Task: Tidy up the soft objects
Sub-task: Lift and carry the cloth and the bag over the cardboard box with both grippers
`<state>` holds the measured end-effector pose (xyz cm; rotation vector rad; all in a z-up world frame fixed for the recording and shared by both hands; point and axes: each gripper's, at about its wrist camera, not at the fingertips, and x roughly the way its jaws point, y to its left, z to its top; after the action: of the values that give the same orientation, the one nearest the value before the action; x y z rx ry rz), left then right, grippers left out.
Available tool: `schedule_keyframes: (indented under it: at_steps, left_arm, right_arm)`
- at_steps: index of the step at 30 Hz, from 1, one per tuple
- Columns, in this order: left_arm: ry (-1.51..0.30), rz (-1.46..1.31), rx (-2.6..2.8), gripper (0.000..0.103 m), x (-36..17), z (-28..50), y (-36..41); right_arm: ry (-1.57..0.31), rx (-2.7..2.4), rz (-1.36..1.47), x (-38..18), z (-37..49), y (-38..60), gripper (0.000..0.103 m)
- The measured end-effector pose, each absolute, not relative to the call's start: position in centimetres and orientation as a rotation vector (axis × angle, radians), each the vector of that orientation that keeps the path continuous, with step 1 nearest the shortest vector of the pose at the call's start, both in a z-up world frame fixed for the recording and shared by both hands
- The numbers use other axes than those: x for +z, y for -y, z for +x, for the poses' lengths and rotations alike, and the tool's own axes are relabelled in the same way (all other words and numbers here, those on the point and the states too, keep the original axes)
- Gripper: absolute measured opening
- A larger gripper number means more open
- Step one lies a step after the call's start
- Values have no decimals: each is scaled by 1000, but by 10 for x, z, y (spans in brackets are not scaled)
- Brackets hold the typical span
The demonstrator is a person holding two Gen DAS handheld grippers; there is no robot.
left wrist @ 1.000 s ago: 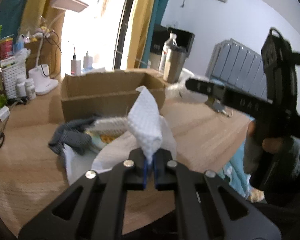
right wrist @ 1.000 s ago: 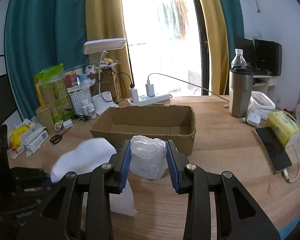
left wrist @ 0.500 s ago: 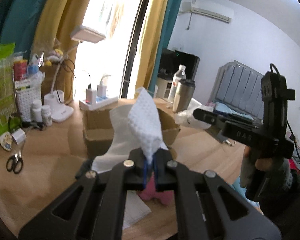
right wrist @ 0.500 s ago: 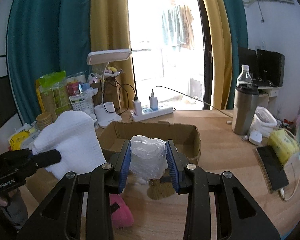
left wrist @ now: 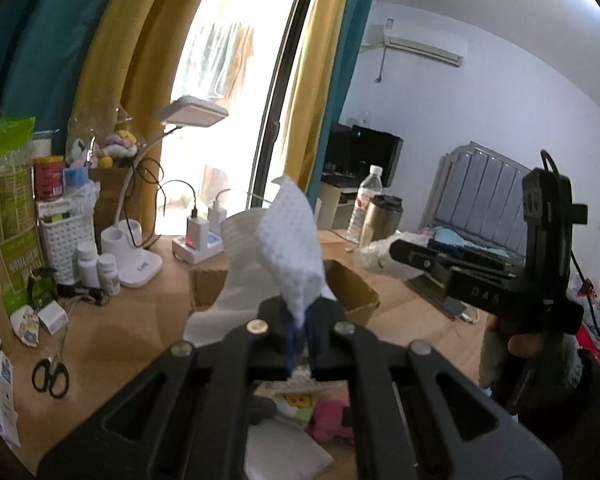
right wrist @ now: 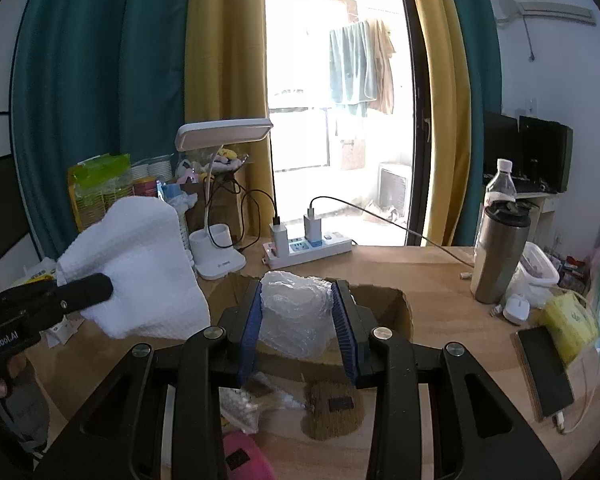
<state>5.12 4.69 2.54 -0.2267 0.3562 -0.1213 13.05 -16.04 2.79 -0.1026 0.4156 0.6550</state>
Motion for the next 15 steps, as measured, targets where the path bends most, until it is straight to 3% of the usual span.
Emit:
schedule_keyframes:
  at_steps: [15]
  left_arm:
    - [-350, -201, -134, 4, 52, 87, -72]
  right_arm:
    - [-380, 626, -82, 48, 164, 144, 37]
